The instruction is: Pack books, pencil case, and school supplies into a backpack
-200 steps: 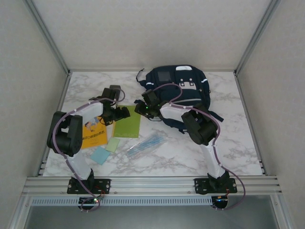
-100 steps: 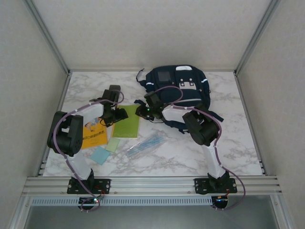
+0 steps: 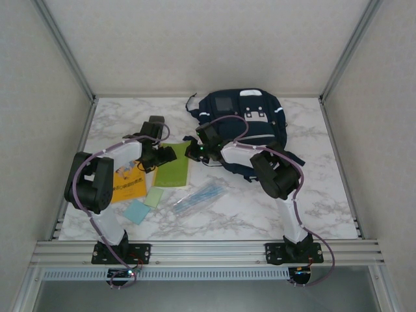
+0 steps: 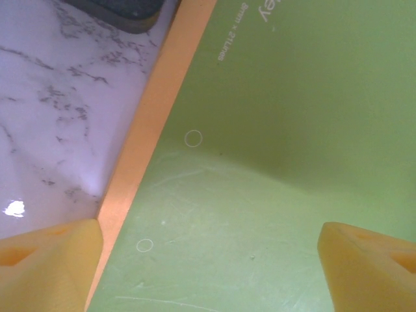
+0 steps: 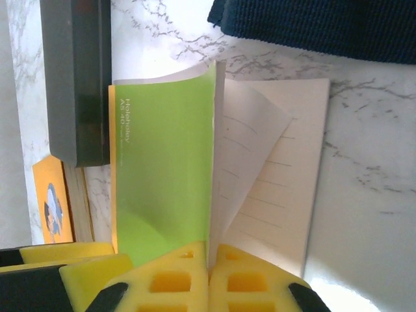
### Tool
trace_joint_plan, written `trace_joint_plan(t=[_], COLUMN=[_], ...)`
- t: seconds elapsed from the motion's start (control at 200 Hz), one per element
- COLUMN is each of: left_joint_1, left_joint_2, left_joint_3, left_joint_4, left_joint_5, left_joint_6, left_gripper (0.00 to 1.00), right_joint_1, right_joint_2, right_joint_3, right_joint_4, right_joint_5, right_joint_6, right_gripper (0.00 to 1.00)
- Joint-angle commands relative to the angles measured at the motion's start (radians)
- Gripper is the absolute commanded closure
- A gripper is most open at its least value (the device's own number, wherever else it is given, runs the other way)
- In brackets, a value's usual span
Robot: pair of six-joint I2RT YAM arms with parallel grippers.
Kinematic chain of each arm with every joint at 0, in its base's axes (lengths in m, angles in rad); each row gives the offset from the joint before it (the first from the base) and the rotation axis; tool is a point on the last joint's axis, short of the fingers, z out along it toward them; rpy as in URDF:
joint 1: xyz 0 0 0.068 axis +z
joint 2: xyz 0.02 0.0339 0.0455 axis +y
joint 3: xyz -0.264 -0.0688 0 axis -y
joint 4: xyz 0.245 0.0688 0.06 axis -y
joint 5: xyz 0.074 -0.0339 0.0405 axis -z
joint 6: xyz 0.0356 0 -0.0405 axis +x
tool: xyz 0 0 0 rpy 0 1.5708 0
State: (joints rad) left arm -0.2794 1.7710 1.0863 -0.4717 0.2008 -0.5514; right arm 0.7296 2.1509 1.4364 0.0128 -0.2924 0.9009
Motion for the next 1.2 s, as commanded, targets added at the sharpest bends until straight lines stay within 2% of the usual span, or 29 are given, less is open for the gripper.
trace_joint_plan(t=[0.0, 0.125, 0.305, 0.531, 0.656, 0.851, 0.951, 1.046, 1.196], left_joint_1=[-0.015, -0.007, 0.011, 0.041, 0.042, 0.039, 0.024, 0.010, -0.027], left_joint_2=[-0.061, -0.139, -0.221, -0.285, -0.302, -0.294, -0.307, -0.318, -0.267], left_joint_3=[0.046, 0.116, 0.181, 0.144, 0.095, -0.035, -0.060, -0.077, -0.105], left_joint_4=[-0.040, -0.061, -0.050, 0.105, 0.192, 0.490, 0.559, 0.613, 0.738], left_joint_5=[0.022, 0.029, 0.067, 0.219, 0.295, 0.473, 0.499, 0.522, 0.573], left_joint_6=[0.006, 0.025, 0.024, -0.025, -0.039, -0.147, -0.157, -0.157, -0.214], left_gripper=[0.09, 0.05, 0.05, 0.04, 0.04, 0.04, 0.05, 0.04, 0.06], right_joint_1=[0.012, -0.010, -0.067, -0.139, -0.169, -0.200, -0.212, -0.229, -0.254], right_joint_2=[-0.112, -0.202, -0.311, -0.417, -0.459, -0.493, -0.498, -0.498, -0.485], right_joint_3=[0.036, 0.064, 0.083, 0.067, 0.043, -0.051, -0.080, -0.123, -0.166], right_joint_4=[-0.090, -0.183, -0.229, -0.185, -0.126, 0.078, 0.110, 0.210, 0.286], right_joint_5=[-0.028, -0.065, -0.214, -0.350, -0.397, -0.482, -0.488, -0.516, -0.528], right_joint_6=[-0.060, -0.142, -0.205, -0.198, -0.165, -0.044, -0.024, 0.029, 0.069], right_gripper=[1.00, 1.00, 1.00, 1.00, 1.00, 1.00, 1.00, 1.00, 1.00])
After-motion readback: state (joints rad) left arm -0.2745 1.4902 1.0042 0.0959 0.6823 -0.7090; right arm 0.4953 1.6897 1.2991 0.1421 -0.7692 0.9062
